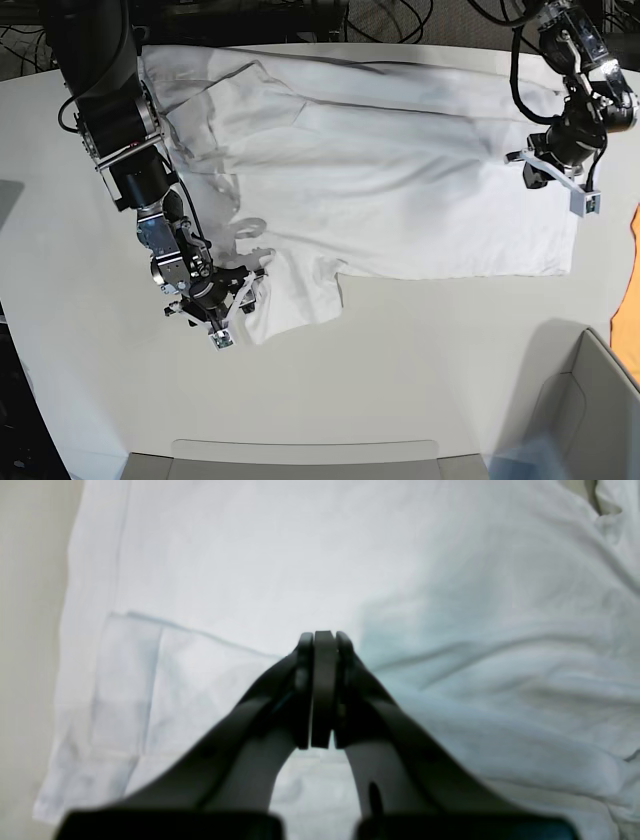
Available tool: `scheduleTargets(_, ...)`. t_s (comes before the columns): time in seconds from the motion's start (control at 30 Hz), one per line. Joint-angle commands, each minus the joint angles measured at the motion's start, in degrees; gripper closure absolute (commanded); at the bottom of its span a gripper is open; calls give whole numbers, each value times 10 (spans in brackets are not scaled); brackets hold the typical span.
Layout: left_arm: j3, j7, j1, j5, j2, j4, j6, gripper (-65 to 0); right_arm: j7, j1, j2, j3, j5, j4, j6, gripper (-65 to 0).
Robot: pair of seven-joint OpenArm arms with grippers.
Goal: Fold the T-shirt properly
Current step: 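Reach the right gripper to the shirt's sleeve and hem corner, then grasp the hem corner with the right gripper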
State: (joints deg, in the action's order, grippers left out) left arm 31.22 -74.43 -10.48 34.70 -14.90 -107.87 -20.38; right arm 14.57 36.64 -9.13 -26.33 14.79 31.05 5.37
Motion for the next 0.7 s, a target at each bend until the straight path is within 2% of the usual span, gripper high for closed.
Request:
scheduleTargets(0.0, 1, 6, 2, 6, -7, -8, -1, 0, 16, 6, 6, -2, -5, -3, 7, -306)
scheduleTargets(0.1, 1, 6, 2, 6, -7, -8, -1, 0, 17, 1, 6, -15, -5, -10, 7, -292)
scheduleTargets(0.17, 1, 6, 4, 6, -7, -8, -1, 0, 17, -6, 6, -35, -5, -7, 7, -235)
scheduleTargets(0.33, 1, 6, 13, 6, -7, -8, -1, 0, 16, -14, 2, -48, -2, -5, 6, 0)
scheduleTargets(0.43, 1, 6, 14, 6, -7, -8, -1, 0, 13, -18, 1, -48, -2, 13, 6, 0)
scheduleTargets(0.5, 1, 6, 15, 6, -7, -8, -1, 0, 13, -31, -16, -45, -1, 70, 3, 0)
scheduleTargets(0.57, 1, 6, 17, 6, -7, -8, -1, 0, 13, -50, -27, -23, -1, 129, 3, 0)
scheduleTargets(0.67, 1, 6, 35, 5, -7, -8, -1, 0, 16, -76, -30, 44, -3, 213, 4, 0)
